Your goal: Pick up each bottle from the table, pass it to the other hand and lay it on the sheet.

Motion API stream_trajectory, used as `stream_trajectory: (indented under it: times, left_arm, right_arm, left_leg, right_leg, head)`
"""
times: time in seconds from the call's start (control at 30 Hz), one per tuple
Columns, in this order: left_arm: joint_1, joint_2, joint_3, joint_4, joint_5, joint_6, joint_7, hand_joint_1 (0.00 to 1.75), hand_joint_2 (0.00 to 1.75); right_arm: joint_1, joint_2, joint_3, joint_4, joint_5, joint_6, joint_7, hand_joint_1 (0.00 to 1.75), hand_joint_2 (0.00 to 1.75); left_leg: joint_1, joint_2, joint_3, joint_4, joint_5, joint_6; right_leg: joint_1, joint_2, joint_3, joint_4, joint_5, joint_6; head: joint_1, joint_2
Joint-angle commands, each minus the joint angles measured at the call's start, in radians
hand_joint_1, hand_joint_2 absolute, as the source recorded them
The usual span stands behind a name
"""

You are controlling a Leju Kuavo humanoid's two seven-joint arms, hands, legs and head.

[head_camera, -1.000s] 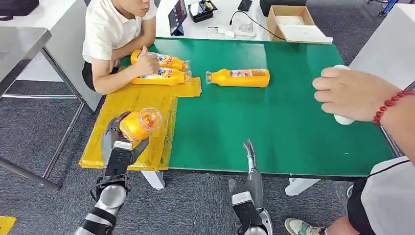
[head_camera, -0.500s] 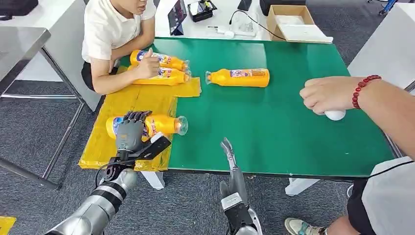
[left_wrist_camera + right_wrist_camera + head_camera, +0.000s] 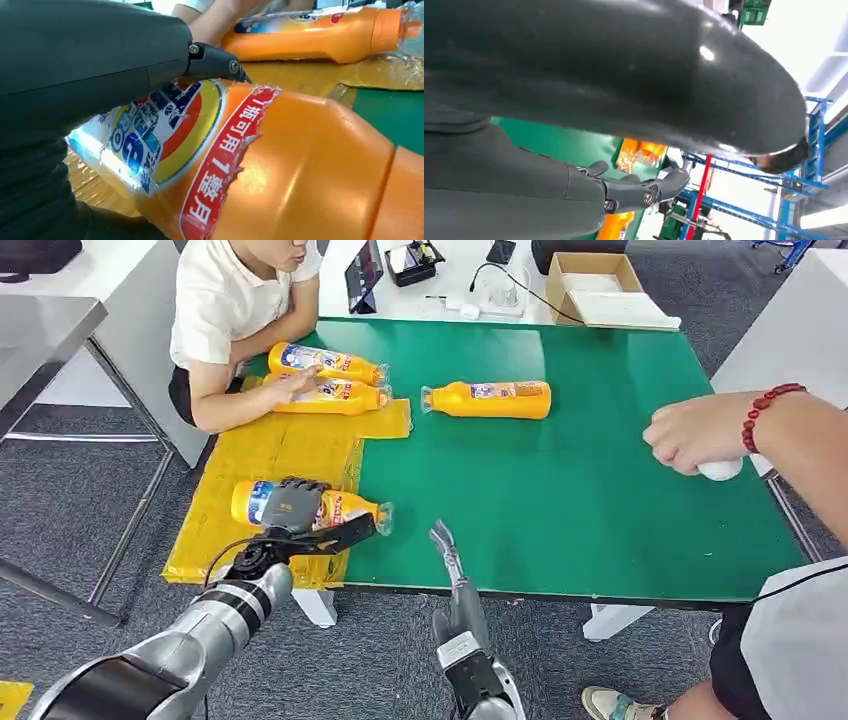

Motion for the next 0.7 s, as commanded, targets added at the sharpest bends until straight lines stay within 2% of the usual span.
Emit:
stream_trajectory:
  times: [0.03,0.07,0.1,0.13,0.33,0.57,0.7]
  left_arm:
    - [-0.047,-0.026,-0.026,0.124,0.017,-0.152,0.013,0.72,1.75]
    - [-0.048,-0.031,-0.020,0.125,0.025,-0.187,0.004,0.51,1.75]
    - [-0.049,-0.034,-0.022,0.124,0.026,-0.203,-0.002,0.10,1.75]
    - [-0.049,-0.037,-0.023,0.121,0.026,-0.210,-0.004,0.03,1.75]
    - [-0.040,-0.064,0.020,0.092,0.097,-0.256,-0.102,0.00,1.75]
    - [-0.018,-0.094,0.180,0.033,0.362,-0.377,-0.305,0.00,1.75]
    - [-0.001,-0.099,0.171,-0.019,0.396,-0.350,-0.339,0.00,1.75]
  right_arm:
    - [-0.042,-0.002,0.014,0.095,-0.001,0.006,0.001,0.00,0.00]
    - [-0.042,-0.002,0.013,0.102,-0.003,0.003,0.001,0.00,0.00]
    - [-0.044,-0.003,0.015,0.106,-0.003,-0.001,0.001,0.00,0.00]
    - [-0.044,-0.002,0.015,0.109,-0.005,-0.003,0.001,0.00,0.00]
    - [-0.046,-0.006,0.024,0.124,-0.017,-0.016,0.001,0.00,0.00]
    - [-0.051,-0.013,0.045,0.132,-0.043,-0.039,0.001,0.00,0.00]
    - [-0.045,-0.019,0.050,0.131,-0.050,-0.056,0.001,0.00,0.00]
  left_leg:
    - [0.000,0.001,0.004,-0.001,-0.001,-0.001]
    - [0.001,0.002,0.006,-0.001,-0.002,-0.002]
    - [0.000,0.001,0.005,-0.001,-0.001,-0.001]
    - [0.001,0.002,0.008,-0.001,-0.002,-0.002]
    - [0.001,0.002,0.010,-0.002,-0.002,-0.002]
    - [0.001,0.001,0.010,-0.001,-0.002,-0.002]
    - [0.001,0.001,0.010,-0.001,-0.002,-0.002]
  right_leg:
    - [0.000,0.001,0.003,-0.001,-0.001,-0.001]
    - [0.001,0.001,0.005,-0.001,-0.001,-0.002]
    - [0.000,0.001,0.005,-0.001,-0.001,-0.001]
    - [0.001,0.002,0.008,-0.002,-0.001,-0.002]
    - [0.001,0.002,0.010,-0.002,-0.001,-0.002]
    - [0.001,0.002,0.010,-0.002,-0.001,-0.002]
    - [0.001,0.001,0.010,-0.002,-0.001,-0.003]
  head:
    - [0.000,0.000]
    - [0.000,0.000]
    - [0.000,0.000]
    - [0.000,0.000]
    - [0.000,0.000]
    - [0.000,0.000]
    - [0.000,0.000]
